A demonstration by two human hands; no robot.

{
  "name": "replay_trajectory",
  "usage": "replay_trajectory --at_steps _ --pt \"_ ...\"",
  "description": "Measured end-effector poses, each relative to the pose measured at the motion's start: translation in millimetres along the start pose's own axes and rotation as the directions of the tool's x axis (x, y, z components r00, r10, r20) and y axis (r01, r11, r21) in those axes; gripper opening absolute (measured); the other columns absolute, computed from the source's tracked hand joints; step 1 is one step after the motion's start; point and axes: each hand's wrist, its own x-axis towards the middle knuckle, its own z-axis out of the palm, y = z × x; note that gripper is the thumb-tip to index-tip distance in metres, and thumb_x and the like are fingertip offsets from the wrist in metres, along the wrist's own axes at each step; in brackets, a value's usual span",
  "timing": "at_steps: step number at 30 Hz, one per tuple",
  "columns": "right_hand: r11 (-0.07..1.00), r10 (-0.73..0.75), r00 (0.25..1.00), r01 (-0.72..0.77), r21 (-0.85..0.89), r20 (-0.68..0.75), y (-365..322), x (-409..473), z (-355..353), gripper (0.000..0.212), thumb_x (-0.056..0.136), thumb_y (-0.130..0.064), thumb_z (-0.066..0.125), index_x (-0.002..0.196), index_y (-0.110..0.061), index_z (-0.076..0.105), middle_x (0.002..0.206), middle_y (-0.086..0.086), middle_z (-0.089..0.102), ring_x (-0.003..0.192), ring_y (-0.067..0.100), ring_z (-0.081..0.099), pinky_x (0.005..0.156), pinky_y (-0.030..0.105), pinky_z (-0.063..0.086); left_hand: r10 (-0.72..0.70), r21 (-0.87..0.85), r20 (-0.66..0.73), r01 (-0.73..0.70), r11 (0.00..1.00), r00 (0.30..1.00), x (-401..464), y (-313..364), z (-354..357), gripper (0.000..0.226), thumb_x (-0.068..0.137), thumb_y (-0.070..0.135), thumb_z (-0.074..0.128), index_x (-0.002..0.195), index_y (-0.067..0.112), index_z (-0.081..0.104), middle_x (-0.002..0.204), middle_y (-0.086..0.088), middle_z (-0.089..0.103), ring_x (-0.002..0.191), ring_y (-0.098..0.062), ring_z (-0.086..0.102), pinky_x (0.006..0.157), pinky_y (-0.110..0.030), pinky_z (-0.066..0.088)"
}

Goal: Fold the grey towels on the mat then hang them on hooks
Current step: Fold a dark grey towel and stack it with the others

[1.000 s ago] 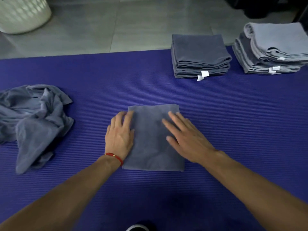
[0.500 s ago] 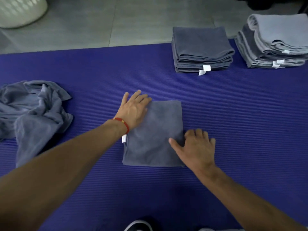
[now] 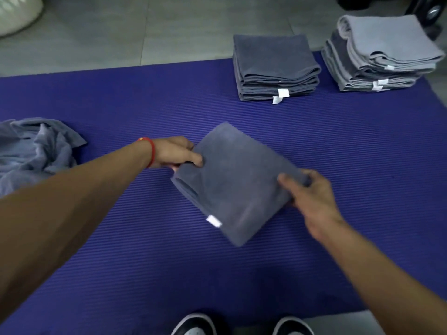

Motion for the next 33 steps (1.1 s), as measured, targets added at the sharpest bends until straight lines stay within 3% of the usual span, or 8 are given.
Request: replay_trajectory --at_steps 3,8,10,13,16,22,28,33 --pt "0.990 0.095 0.994 -0.100 0.095 0.047 -14 34 -25 0.043 0.087 -0.041 0.078 0.115 -0.010 0.068 0.102 0.001 0.078 0.094 0.019 0.075 0.084 0.038 0.060 0.029 -0.426 0.014 -0.020 0.905 0.999 -10 -24 43 0.043 0.090 0.025 0.075 0.123 0.003 0.061 0.110 -0.012 0.075 0.096 -0.029 0.073 0.082 -0.042 0.061" --pt "0.808 0.085 0.993 -0.017 -0.589 0.088 26 33 -19 0.041 0.088 -0.047 0.073 0.112 -0.015 0.062 0.102 -0.004 0.070 0.096 0.020 0.069 0.083 0.039 0.057 -0.031 -0.283 -0.296 -0.056 0.958 0.955 -23 -39 106 0.026 0.086 0.037 0.078 0.104 0.020 0.069 0.098 0.004 0.075 0.089 -0.013 0.072 0.075 -0.024 0.058" --pt "0.745 0.036 0.998 0.002 -0.667 0.043 34 17 -16 0.045 0.085 -0.051 0.072 0.111 -0.016 0.059 0.102 -0.004 0.067 0.094 0.020 0.066 0.076 0.035 0.053 -0.010 -0.265 -0.284 -0.069 0.962 0.959 -30 -37 106 0.029 0.085 0.035 0.079 0.110 0.023 0.069 0.101 0.008 0.075 0.092 -0.008 0.071 0.081 -0.024 0.057" --pt "0.832 0.068 0.992 0.000 -0.554 0.103 38 -4 -15 0.039 0.084 -0.047 0.076 0.107 -0.018 0.064 0.100 -0.005 0.072 0.089 0.013 0.068 0.074 0.033 0.056 -0.016 -0.339 -0.244 -0.070 0.938 0.970 -38 -31 101 0.025 0.089 0.030 0.076 0.112 0.021 0.071 0.104 0.004 0.077 0.096 -0.014 0.073 0.080 -0.029 0.058" --pt "0.969 0.182 0.966 -0.145 -0.198 0.185 17 -17 -22 0.029 0.090 -0.036 0.075 0.113 -0.019 0.067 0.107 -0.002 0.077 0.094 0.015 0.074 0.084 0.034 0.059 -0.040 -0.531 -0.198 -0.072 0.845 0.979 -46 -15 94 0.026 0.092 0.022 0.072 0.115 0.010 0.069 0.109 -0.008 0.076 0.093 -0.021 0.073 0.070 -0.030 0.059" --pt "0.816 0.352 0.855 -0.480 0.322 0.382 -49 -1 -55 0.029 0.095 -0.009 0.060 0.121 0.003 0.064 0.112 0.019 0.072 0.091 0.031 0.074 0.068 0.042 0.063 -0.073 -0.754 -0.114 -0.038 0.655 0.991 -54 47 64 0.020 0.090 0.016 0.072 0.104 0.001 0.068 0.079 -0.011 0.070 0.064 -0.018 0.068 0.051 -0.025 0.055" --pt "0.899 0.154 0.952 -0.246 0.363 0.264 -151 67 -54 0.007 0.098 -0.008 0.055 0.099 -0.007 0.062 0.091 0.014 0.068 0.067 0.020 0.070 0.054 0.031 0.059 0.030 -0.756 -0.231 -0.198 0.623 0.973 -33 145 5 0.008 0.095 0.014 0.065 0.095 0.007 0.065 0.070 -0.010 0.070 0.055 -0.019 0.068 0.047 -0.021 0.055" --pt "0.937 -0.093 0.985 0.038 0.346 0.143 -223 142 -38 0.022 0.098 -0.015 0.063 0.119 -0.010 0.062 0.107 0.009 0.074 0.092 0.024 0.074 0.069 0.038 0.063 0.146 -0.650 -0.521 -0.501 0.572 0.841 13 200 -40 0.015 0.097 0.019 0.066 0.110 0.012 0.065 0.100 -0.007 0.070 0.073 -0.015 0.069 0.053 -0.028 0.058"
